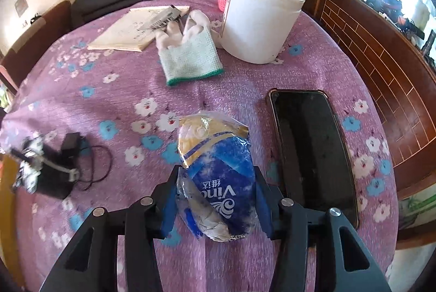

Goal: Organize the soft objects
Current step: 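Carry both items over the yellow tray and open both grippers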

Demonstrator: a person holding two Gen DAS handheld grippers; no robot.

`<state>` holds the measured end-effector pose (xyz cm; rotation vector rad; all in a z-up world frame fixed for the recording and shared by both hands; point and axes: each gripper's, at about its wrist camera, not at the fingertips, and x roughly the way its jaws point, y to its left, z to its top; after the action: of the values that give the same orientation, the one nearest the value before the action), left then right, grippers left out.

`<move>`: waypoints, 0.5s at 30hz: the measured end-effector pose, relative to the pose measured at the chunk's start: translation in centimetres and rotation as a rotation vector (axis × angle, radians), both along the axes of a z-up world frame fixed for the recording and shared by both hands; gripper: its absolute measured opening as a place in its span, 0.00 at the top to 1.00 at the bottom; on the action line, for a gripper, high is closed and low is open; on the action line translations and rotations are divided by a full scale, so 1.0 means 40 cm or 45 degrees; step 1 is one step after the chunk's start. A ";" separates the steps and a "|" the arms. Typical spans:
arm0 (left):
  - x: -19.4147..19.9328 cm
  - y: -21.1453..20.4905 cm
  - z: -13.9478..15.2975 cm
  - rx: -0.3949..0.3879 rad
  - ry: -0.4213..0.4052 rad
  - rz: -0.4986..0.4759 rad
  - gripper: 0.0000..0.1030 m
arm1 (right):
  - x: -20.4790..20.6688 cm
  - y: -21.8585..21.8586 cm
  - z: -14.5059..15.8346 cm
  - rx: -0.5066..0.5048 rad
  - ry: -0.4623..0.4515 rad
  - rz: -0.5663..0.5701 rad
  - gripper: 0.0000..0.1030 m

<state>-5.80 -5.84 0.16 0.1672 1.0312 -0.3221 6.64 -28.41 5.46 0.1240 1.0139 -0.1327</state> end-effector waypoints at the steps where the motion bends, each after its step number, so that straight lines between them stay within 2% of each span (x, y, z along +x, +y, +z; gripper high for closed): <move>1: -0.001 0.000 0.000 0.000 0.000 0.000 0.00 | -0.015 0.001 0.009 0.006 -0.011 0.009 0.50; 8: -0.002 0.001 -0.001 -0.001 -0.002 0.000 0.00 | -0.117 0.005 0.051 0.050 -0.069 0.029 0.50; 10: -0.006 0.009 0.003 -0.031 -0.008 0.002 0.02 | -0.147 0.001 0.057 0.072 -0.076 0.032 0.50; 11: -0.009 0.015 0.008 -0.049 -0.020 0.005 0.16 | -0.166 -0.002 0.061 0.078 -0.079 0.032 0.50; 12: -0.017 0.024 0.018 -0.071 -0.049 0.006 0.35 | -0.183 -0.001 0.064 0.082 -0.083 0.033 0.50; 15: -0.039 0.035 0.026 -0.115 -0.062 -0.056 0.41 | -0.230 0.004 0.074 0.093 -0.099 0.028 0.49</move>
<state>-7.38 -4.43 1.19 0.1159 0.9642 -0.4022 -2.56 -28.23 8.41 0.1829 0.9427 -0.0700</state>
